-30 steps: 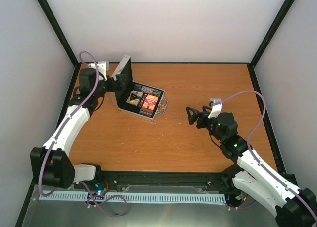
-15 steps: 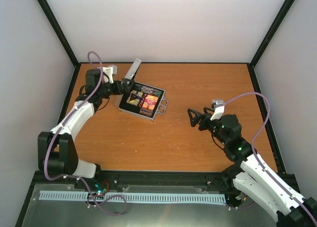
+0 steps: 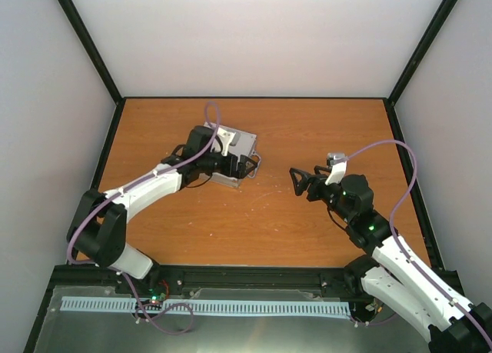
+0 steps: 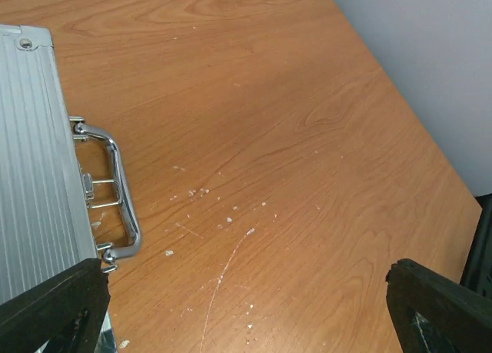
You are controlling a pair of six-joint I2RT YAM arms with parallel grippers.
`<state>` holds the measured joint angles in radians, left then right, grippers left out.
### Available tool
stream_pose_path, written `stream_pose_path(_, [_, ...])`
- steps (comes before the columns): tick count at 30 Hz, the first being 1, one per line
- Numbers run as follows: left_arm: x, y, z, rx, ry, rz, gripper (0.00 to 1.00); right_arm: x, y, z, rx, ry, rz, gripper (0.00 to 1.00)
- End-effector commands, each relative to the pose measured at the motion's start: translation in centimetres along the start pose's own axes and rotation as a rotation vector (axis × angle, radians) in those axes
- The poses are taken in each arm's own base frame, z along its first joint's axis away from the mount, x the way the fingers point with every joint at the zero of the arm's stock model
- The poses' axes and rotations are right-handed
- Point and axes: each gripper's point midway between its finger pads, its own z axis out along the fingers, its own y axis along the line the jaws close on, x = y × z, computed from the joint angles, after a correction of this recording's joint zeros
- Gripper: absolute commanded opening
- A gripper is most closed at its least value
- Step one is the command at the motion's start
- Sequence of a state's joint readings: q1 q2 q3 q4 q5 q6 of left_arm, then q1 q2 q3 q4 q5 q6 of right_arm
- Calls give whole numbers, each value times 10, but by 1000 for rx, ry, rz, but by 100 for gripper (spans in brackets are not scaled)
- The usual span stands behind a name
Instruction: Pack up texas hold em set
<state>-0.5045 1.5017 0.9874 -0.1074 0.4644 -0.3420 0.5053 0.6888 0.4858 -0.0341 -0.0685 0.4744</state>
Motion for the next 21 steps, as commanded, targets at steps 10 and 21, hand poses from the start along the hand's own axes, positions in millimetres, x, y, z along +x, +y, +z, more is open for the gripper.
stream_pose_path(10, [-84,34,-86,-93,-272,23,100,11,8,33,-44,103,57,100])
stream_pose_path(21, [-74,131,-59,-164,-200,-153,100,55,17,69,-94,294,120,100])
